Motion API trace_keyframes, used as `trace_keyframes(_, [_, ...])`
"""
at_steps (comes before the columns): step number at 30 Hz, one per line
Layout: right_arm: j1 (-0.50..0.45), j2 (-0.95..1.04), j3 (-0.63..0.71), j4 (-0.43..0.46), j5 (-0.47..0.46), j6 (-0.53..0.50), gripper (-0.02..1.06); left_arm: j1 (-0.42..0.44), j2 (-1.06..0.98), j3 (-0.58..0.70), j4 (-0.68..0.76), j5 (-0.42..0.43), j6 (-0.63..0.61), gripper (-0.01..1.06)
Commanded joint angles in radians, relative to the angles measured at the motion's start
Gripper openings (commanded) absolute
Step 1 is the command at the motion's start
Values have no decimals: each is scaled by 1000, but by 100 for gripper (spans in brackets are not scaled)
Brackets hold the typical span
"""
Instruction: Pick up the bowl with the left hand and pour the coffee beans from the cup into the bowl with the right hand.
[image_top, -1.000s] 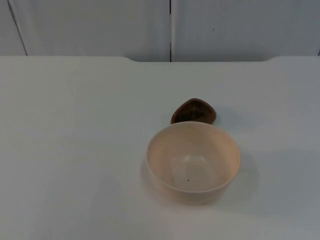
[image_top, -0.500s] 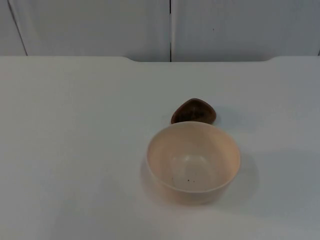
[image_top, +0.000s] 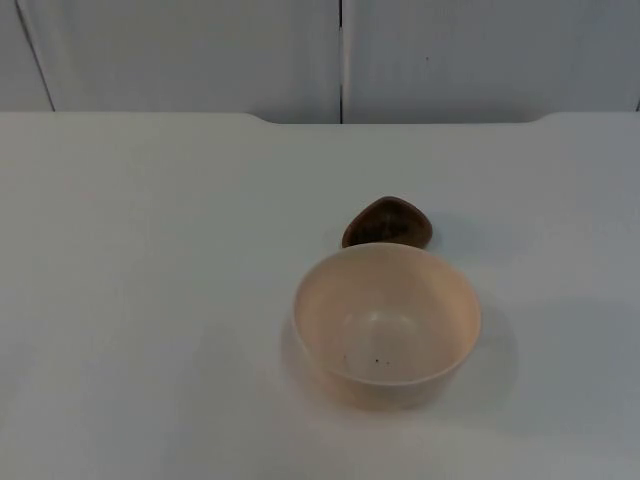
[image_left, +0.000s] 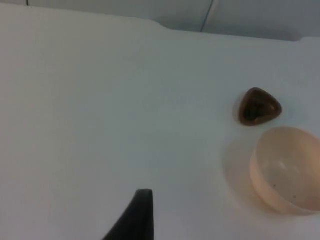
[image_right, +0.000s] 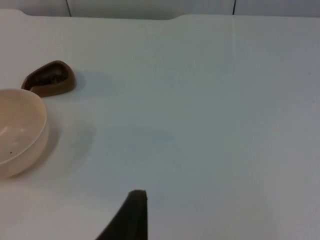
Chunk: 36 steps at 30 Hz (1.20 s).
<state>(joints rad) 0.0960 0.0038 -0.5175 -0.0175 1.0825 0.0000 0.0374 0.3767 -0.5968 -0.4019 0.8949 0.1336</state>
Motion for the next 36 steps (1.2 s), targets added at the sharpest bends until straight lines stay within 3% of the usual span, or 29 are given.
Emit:
trace_keyframes(1, [-5,-4,2,-6,-3,-9,105,3,44,-7,-59,-40,33,100])
trace_keyframes(17, [-5,-4,2,-6,-3,-9,105,3,231,-27,-205,-35,178,100])
trace_keyframes(29, [-5,-4,2,-6,-3,-9,105,3,478,-227,-207,-11,254,100])
trace_keyframes(36, [-5,-4,2,-6,-3,-9,105,3,574,-272,-212,11,263,100])
